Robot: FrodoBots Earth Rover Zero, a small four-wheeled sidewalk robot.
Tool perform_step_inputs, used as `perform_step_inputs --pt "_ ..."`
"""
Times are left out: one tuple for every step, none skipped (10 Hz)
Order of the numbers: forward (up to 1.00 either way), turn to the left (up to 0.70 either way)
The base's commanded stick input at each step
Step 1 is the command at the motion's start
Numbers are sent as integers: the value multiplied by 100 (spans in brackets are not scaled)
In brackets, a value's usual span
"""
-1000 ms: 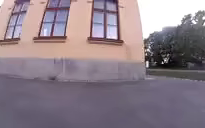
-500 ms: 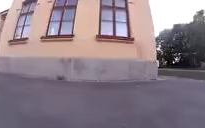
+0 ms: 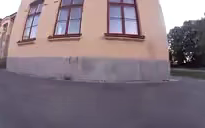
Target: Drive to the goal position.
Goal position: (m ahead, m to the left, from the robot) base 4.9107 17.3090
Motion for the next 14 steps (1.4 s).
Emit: perform_step_inputs --pt "50 50" --pt "50 50" --pt "50 50" --pt "5 50" --pt "26 68" --pt "47 57" --pt "50 50" --pt "50 50" --pt "50 50" --pt "50 50" --pt "50 50" --pt "50 50" --pt "50 50" --pt "50 50"
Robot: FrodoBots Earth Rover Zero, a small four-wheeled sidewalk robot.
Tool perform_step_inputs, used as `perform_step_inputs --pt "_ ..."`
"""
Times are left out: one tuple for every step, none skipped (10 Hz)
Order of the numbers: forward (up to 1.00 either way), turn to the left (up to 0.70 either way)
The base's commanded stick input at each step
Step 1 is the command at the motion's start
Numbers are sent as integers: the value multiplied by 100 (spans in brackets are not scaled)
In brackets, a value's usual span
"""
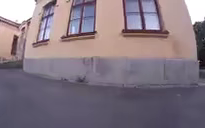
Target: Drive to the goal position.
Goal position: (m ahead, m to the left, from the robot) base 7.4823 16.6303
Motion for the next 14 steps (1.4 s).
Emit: perform_step_inputs --pt "50 50" --pt "50 50" --pt "50 50" --pt "50 50" --pt "50 50" --pt "50 50" --pt "50 50" --pt "50 50" --pt "50 50" --pt "50 50" --pt "50 50" --pt "50 50" --pt "50 50" --pt "50 50"
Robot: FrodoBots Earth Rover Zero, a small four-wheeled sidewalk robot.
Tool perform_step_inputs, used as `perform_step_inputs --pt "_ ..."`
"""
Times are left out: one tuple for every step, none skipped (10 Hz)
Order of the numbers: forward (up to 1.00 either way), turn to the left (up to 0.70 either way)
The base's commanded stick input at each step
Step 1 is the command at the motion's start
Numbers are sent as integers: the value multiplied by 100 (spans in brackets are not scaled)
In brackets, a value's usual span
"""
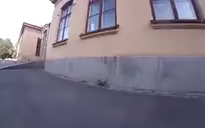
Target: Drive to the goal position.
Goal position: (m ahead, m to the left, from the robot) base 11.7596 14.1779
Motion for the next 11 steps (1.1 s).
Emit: perform_step_inputs --pt "50 50" --pt "50 50" --pt "50 50" --pt "50 50" --pt "50 50" --pt "50 50" --pt "50 50" --pt "50 50" --pt "50 50" --pt "50 50" --pt "50 50"
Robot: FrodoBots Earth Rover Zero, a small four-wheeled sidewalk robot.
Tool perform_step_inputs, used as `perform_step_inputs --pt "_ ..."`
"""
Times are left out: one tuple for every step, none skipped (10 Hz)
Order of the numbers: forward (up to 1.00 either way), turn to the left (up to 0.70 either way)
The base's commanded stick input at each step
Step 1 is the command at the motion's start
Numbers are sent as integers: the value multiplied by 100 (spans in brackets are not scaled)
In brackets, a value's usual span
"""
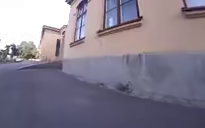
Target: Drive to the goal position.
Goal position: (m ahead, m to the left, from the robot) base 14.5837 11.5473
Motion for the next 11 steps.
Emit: perform_step_inputs --pt "50 50" --pt "50 50" --pt "50 50" --pt "50 50" --pt "50 50" --pt "50 50" --pt "50 50" --pt "50 50" --pt "50 50" --pt "50 50" --pt "50 50"
